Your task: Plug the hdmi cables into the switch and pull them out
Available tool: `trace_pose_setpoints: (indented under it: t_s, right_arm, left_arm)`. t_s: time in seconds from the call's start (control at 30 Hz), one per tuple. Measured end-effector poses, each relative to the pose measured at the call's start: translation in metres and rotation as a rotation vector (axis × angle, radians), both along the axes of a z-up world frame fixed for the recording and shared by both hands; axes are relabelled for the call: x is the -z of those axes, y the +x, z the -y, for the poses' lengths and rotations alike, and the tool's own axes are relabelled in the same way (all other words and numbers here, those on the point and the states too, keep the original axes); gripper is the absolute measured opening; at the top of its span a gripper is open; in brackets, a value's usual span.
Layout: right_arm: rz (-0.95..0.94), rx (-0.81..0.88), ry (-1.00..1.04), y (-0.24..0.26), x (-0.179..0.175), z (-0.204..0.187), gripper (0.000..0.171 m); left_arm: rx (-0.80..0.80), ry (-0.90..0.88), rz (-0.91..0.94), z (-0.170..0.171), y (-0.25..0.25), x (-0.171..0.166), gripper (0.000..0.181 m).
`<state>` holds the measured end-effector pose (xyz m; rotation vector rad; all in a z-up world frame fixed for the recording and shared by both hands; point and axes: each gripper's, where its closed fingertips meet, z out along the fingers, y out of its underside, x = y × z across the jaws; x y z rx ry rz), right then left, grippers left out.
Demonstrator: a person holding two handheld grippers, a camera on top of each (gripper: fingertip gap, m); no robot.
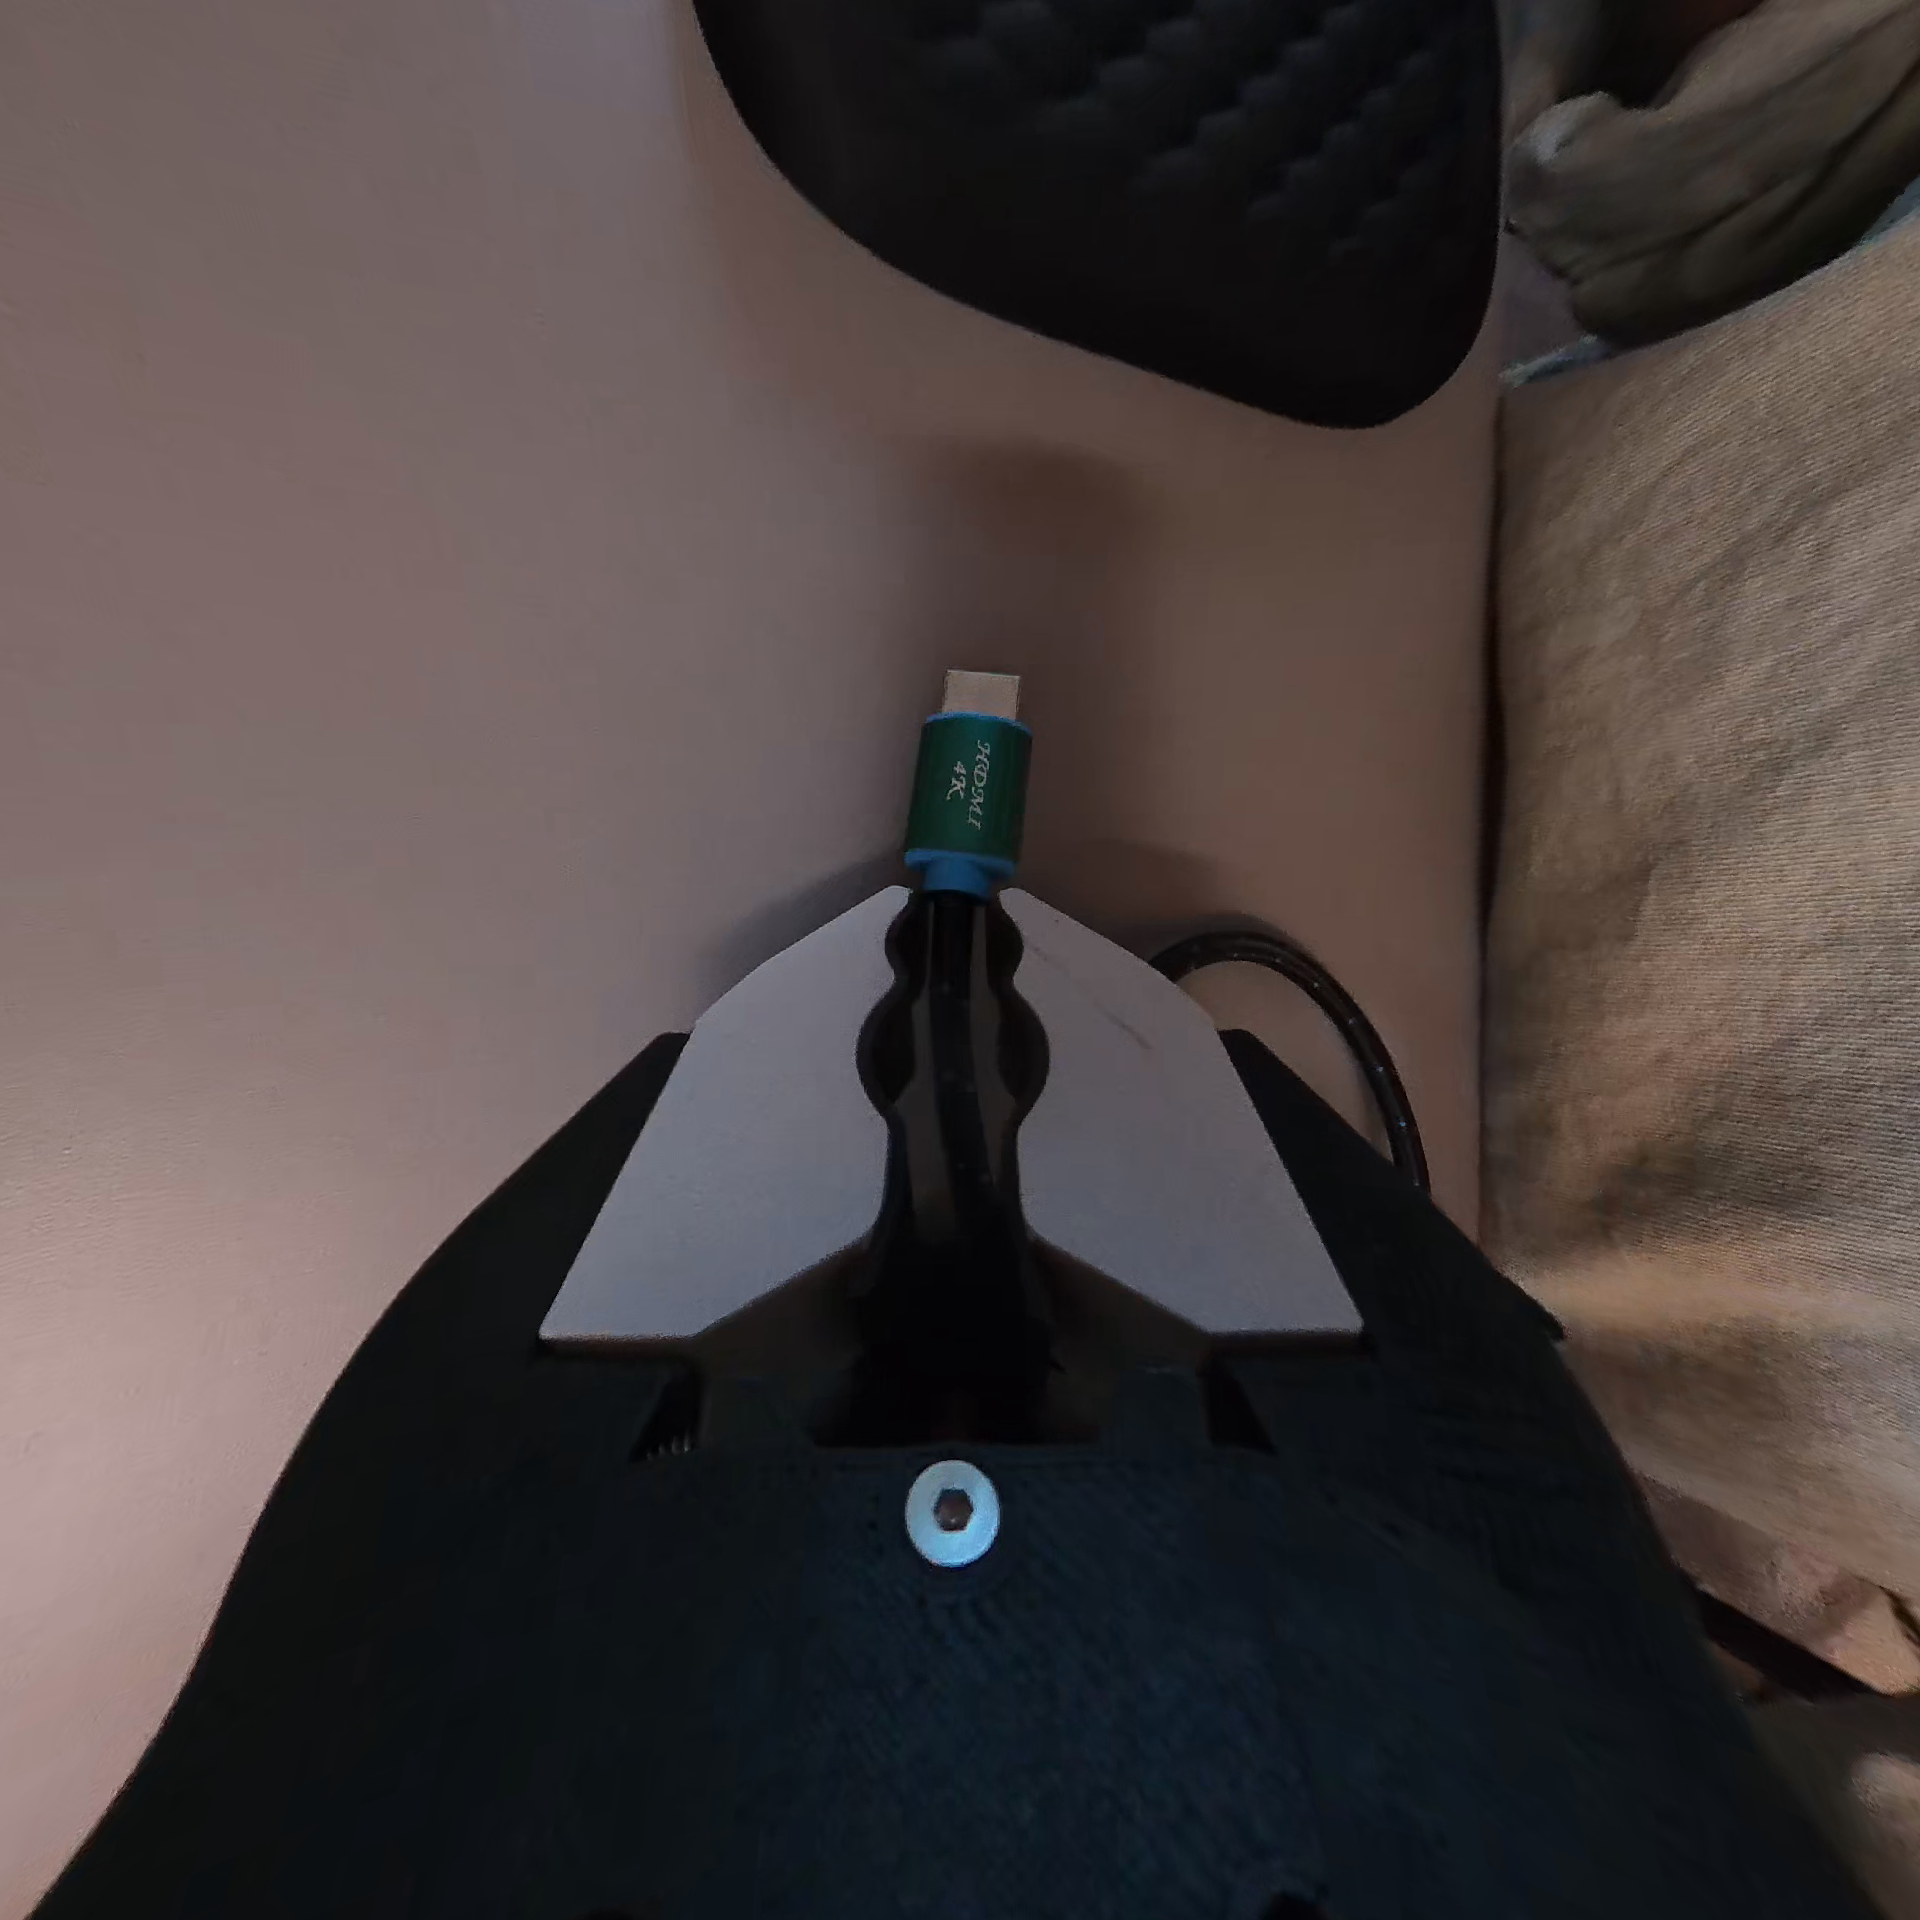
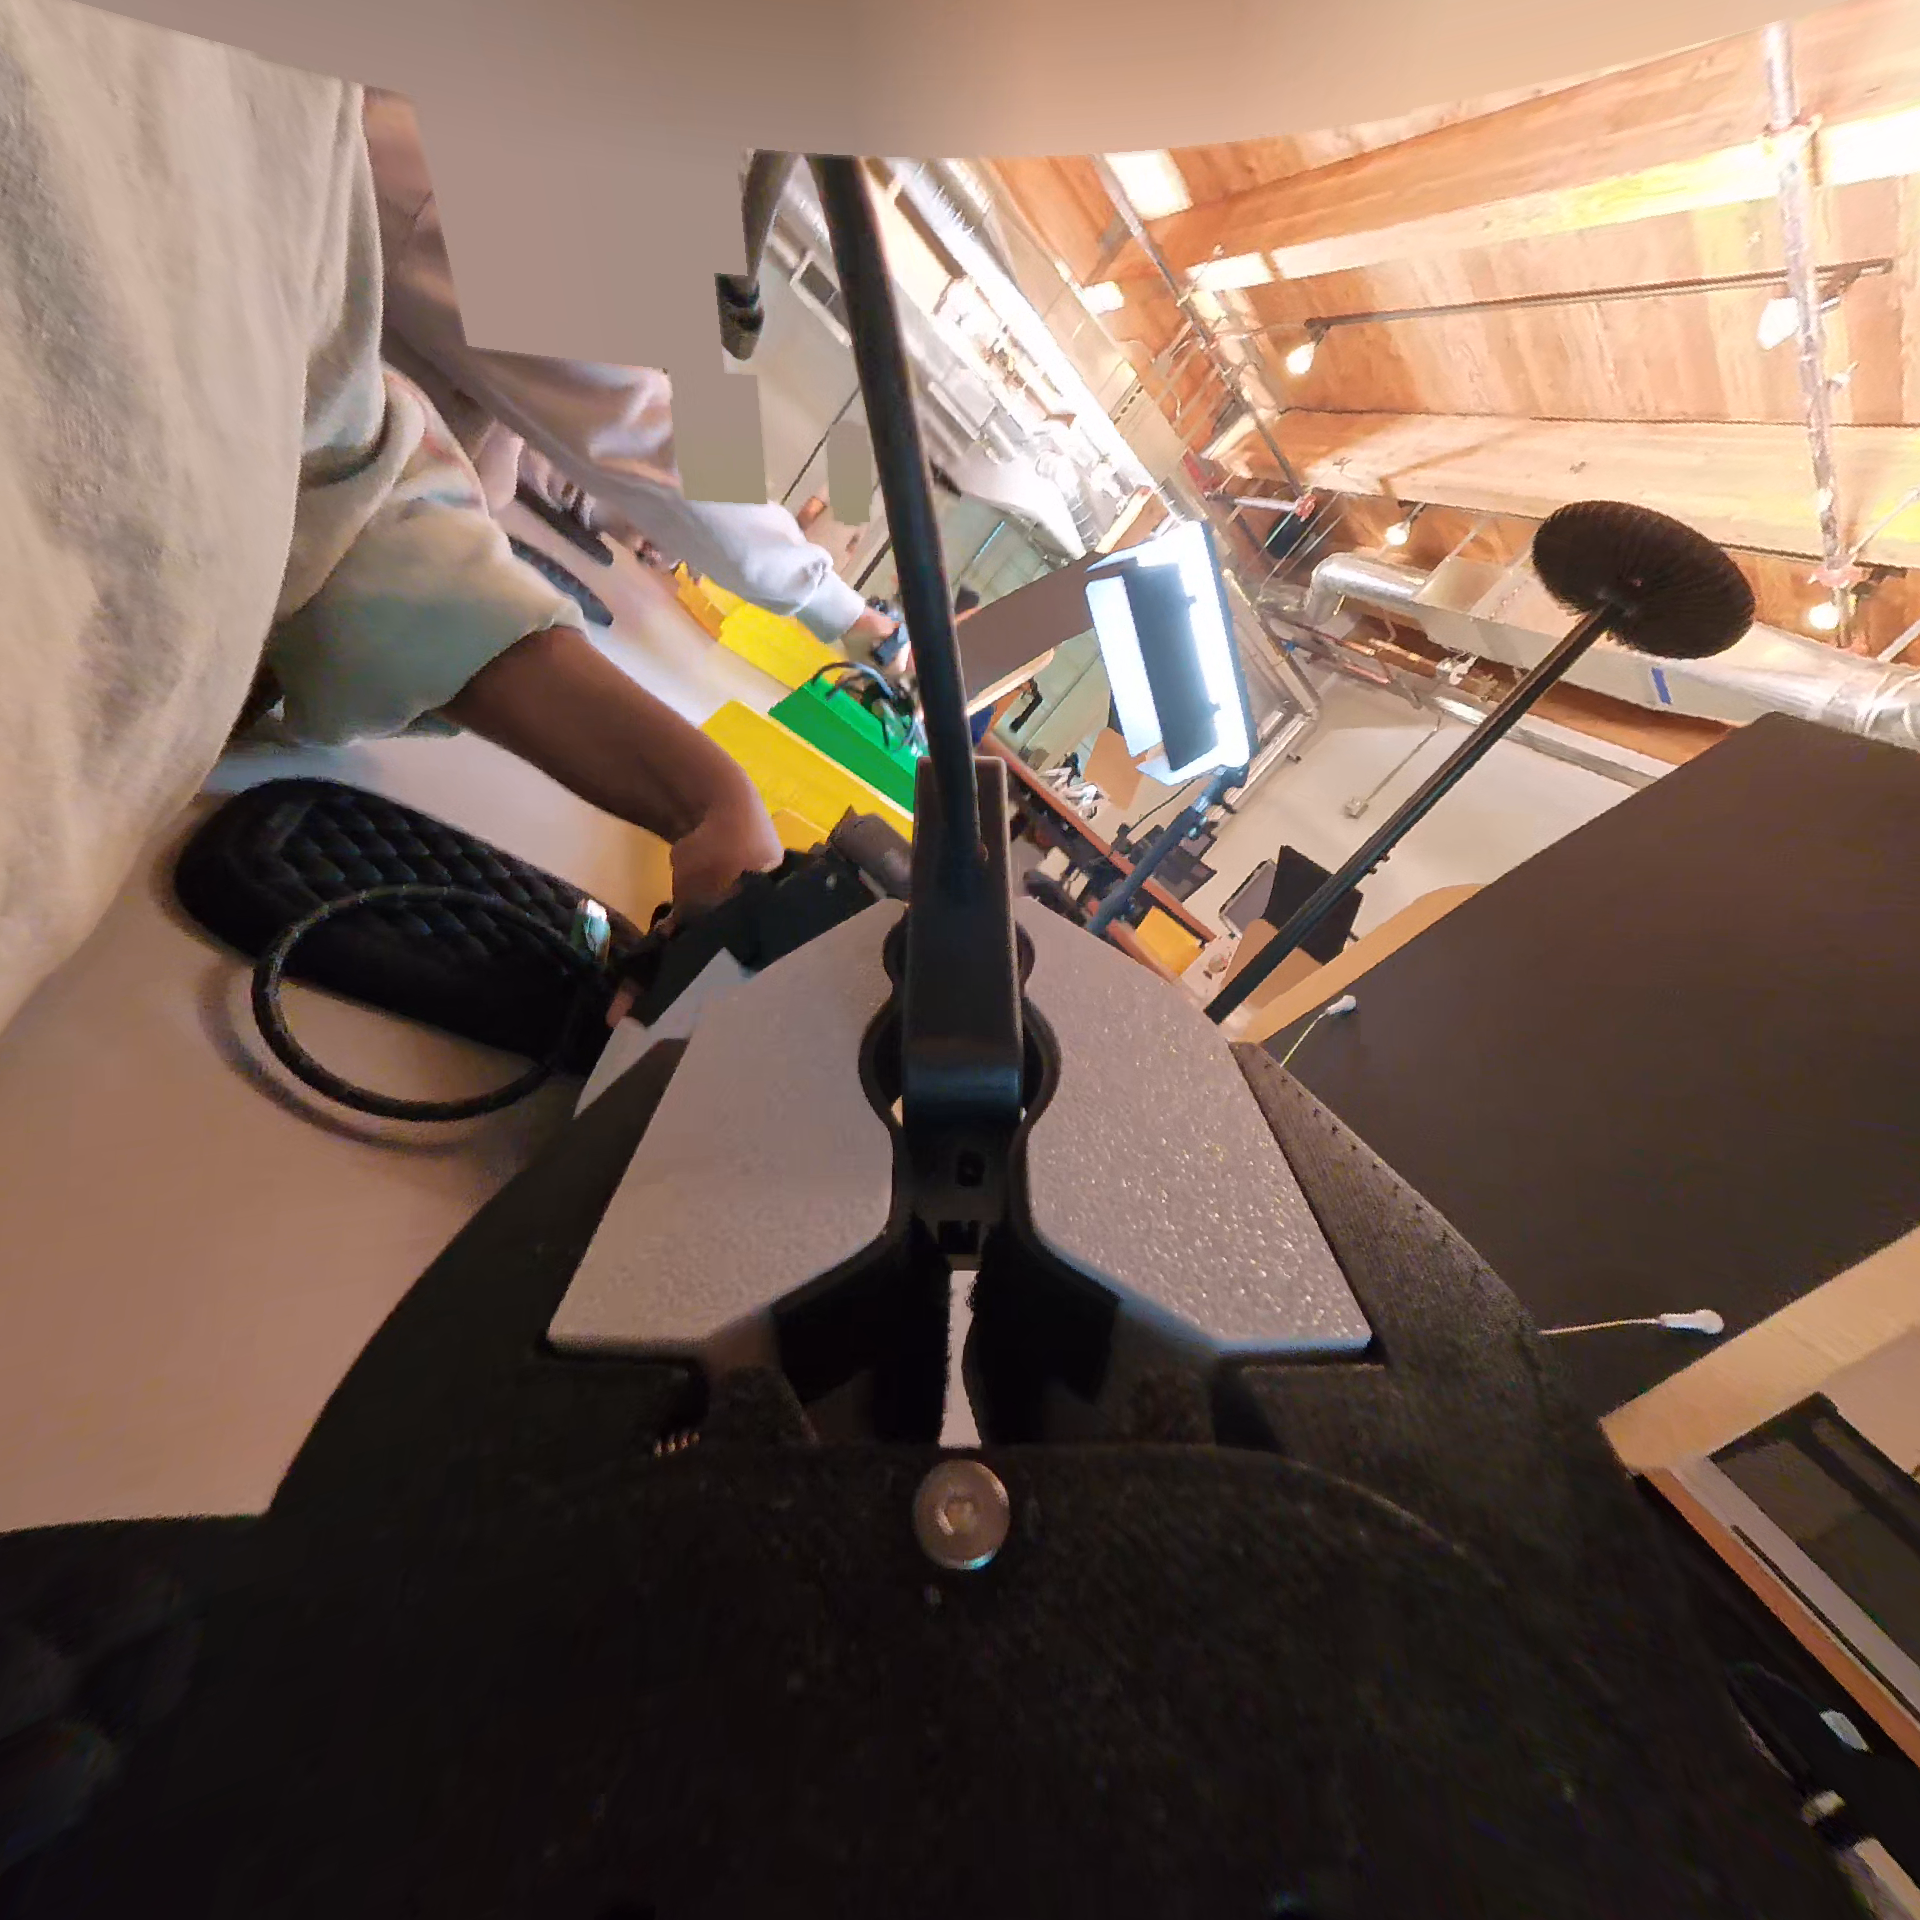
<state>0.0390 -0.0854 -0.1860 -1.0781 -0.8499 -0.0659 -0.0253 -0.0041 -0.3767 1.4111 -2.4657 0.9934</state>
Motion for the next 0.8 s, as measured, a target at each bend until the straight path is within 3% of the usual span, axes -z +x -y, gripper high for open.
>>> trace_pose_setpoints:
  t_s: [0.27,0.47,0.6,0.8]
  right_arm:
    - [0.236,0.024,-0.110,-0.012,0.044,-0.017,0.015]
    - [0.668,0.167,-0.077,-0.019,0.074,-0.037,0.015]
    - [0.876,0.236,-0.024,-0.020,0.085,-0.049,0.015]
    - [0.939,0.216,0.046,-0.037,0.087,-0.053,0.015]
  left_arm:
    - [-0.022,0.067,0.197,-0.009,0.000,-0.053,0.010]
    - [0.004,0.176,0.292,-0.008,-0.001,-0.084,0.009]
    - [0.004,0.232,0.298,-0.006,0.003,-0.084,0.008]
    - [0.009,0.299,0.271,-0.007,0.005,-0.077,0.008]
